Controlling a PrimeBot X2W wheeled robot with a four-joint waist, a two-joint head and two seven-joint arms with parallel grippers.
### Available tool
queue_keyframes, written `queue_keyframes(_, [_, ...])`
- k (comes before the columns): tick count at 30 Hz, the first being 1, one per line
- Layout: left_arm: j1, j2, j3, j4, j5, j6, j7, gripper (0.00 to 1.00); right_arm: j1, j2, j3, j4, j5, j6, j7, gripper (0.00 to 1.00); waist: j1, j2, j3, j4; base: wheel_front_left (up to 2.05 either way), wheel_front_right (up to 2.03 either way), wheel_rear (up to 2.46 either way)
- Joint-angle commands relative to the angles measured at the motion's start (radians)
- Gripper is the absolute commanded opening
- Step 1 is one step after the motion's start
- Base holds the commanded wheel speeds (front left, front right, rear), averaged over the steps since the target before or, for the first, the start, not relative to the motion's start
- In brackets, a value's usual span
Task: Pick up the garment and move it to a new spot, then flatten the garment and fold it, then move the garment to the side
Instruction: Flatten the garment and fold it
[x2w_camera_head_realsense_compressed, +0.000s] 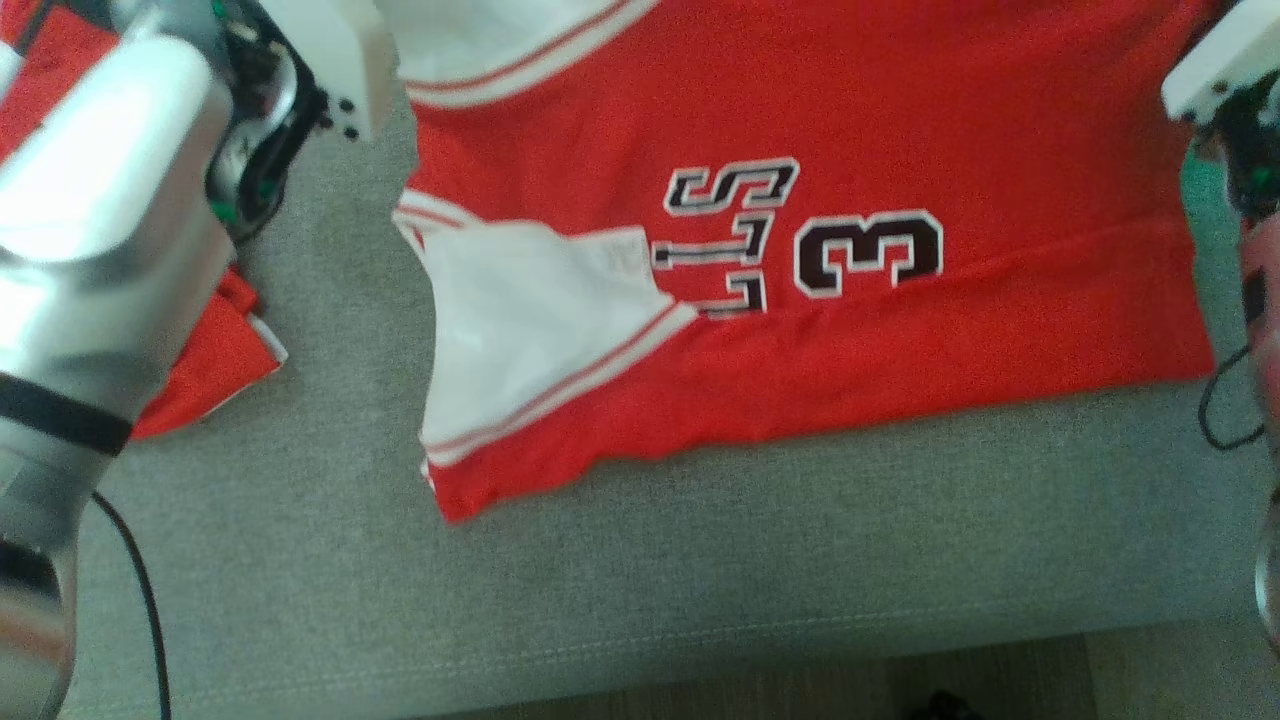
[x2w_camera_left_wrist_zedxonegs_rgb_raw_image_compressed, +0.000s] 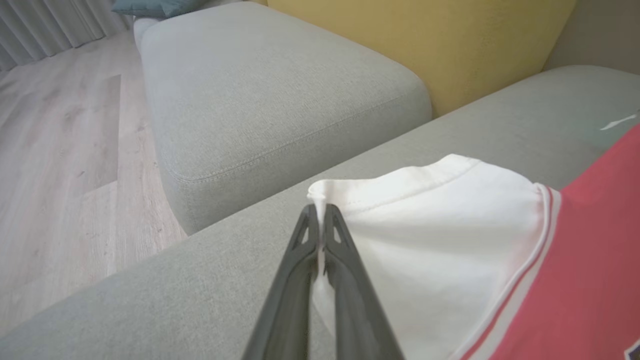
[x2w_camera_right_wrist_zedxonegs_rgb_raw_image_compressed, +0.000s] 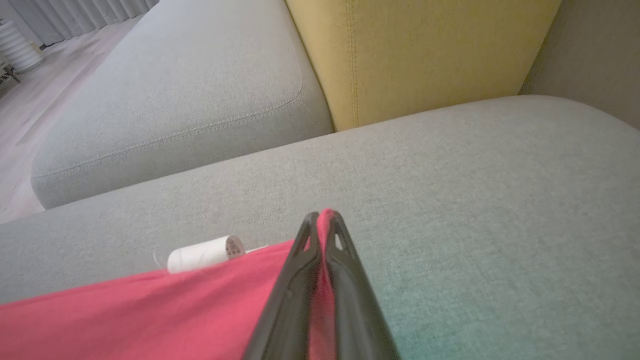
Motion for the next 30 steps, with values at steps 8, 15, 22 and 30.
queue_keyframes(8, [-0.163, -0.016, 0.057, 0.103, 0.037, 0.009, -0.087, 0.0, -0.116, -0.003, -0.008, 0.011, -0.041, 0.007, -0.097, 0.0, 0.0, 0.0, 0.027, -0.007, 0.0, 0.0, 0.0])
queue_keyframes(15, [-0.149, -0.046, 0.015, 0.166, 0.059, -0.04, -0.143, 0.0, -0.089, 0.019, 0.018, 0.059, -0.024, 0.007, -0.153, 0.0, 0.0, 0.0, -0.004, 0.001, 0.0, 0.0, 0.0])
queue_keyframes(22, [-0.048, -0.022, -0.008, 0.131, 0.039, -0.064, -0.151, 0.0, -0.008, 0.004, 0.052, 0.057, 0.044, 0.007, -0.135, 0.0, 0.0, 0.0, -0.079, 0.01, 0.0, 0.0, 0.0])
queue_keyframes(30, [0.113, 0.04, -0.039, -0.029, 0.015, -0.05, -0.126, 0.0, 0.132, -0.04, 0.129, 0.0, 0.136, 0.007, -0.035, 0.0, 0.0, 0.0, -0.171, 0.027, 0.0, 0.0, 0.0])
